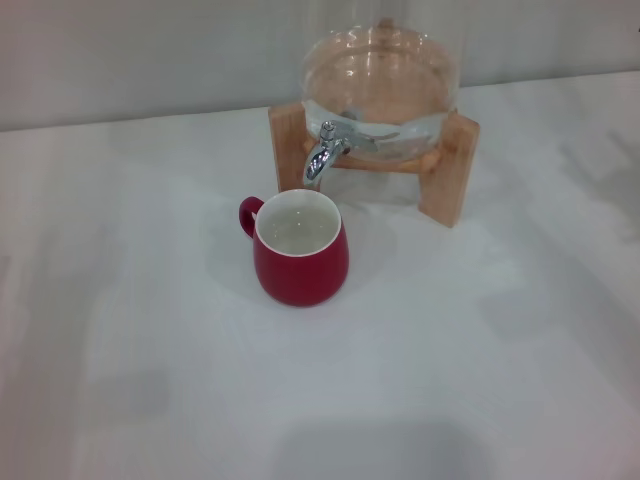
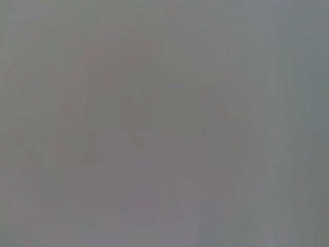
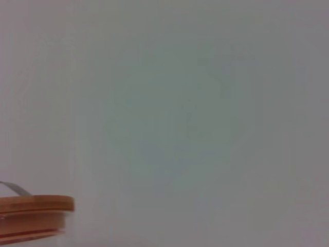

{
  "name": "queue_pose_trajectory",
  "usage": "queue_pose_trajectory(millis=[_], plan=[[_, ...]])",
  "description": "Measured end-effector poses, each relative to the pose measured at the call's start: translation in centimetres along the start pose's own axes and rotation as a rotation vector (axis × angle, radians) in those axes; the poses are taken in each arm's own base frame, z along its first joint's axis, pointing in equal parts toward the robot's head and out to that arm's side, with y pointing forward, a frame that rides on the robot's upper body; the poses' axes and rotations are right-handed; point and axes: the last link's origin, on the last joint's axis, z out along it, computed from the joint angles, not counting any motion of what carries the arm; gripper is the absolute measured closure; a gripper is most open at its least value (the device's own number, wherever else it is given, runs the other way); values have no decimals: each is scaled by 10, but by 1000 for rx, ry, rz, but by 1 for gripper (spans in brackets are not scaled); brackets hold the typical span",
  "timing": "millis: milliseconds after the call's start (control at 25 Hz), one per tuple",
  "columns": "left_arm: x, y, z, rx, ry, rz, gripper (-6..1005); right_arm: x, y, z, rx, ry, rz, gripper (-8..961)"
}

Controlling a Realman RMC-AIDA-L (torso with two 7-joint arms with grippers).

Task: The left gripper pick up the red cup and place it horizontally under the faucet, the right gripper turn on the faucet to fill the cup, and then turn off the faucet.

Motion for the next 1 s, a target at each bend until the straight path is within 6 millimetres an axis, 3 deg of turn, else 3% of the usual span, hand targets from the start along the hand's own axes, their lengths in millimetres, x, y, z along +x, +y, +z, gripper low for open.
queue_pose_trajectory(millis=[1000], plan=[[0, -14, -2, 79, 1, -6, 127, 6, -4, -20, 82, -51, 31, 106]])
